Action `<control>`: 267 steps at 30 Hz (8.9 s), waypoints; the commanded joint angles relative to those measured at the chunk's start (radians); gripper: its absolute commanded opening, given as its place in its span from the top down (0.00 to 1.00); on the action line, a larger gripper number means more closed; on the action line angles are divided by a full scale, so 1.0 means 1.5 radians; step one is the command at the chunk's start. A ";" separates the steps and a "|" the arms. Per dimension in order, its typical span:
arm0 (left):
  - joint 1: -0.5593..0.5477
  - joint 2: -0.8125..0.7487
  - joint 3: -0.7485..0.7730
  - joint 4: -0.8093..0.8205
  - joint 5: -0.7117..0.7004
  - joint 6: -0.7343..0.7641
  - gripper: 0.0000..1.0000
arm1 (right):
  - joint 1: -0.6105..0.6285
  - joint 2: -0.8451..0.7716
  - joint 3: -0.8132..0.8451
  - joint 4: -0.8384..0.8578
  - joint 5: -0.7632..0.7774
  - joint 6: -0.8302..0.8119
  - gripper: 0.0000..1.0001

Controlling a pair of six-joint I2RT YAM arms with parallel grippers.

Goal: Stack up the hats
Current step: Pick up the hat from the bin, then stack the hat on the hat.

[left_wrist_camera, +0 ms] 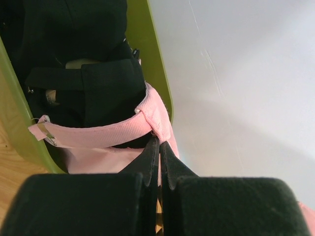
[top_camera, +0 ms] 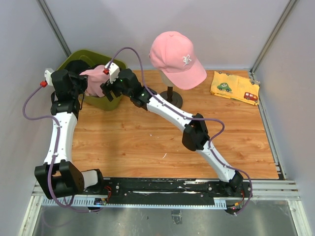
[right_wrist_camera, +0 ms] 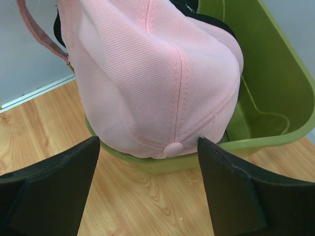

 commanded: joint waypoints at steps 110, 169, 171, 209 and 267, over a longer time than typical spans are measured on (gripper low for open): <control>-0.126 0.078 0.287 0.035 0.032 0.105 0.71 | 0.078 -0.605 -0.048 0.058 0.442 -0.280 0.99; -0.361 0.328 0.505 0.379 0.535 0.117 0.64 | -0.150 -0.390 0.072 -0.024 0.606 -0.281 1.00; -0.362 0.326 0.498 0.393 0.537 0.110 0.64 | -0.151 -0.390 0.071 -0.024 0.606 -0.282 1.00; -0.390 0.392 0.568 0.428 0.493 0.117 0.83 | -0.152 -0.405 0.030 -0.052 0.574 -0.256 1.00; -0.273 0.377 0.468 0.396 0.453 -0.070 1.00 | -0.576 -0.701 -0.657 0.120 -0.140 0.444 0.33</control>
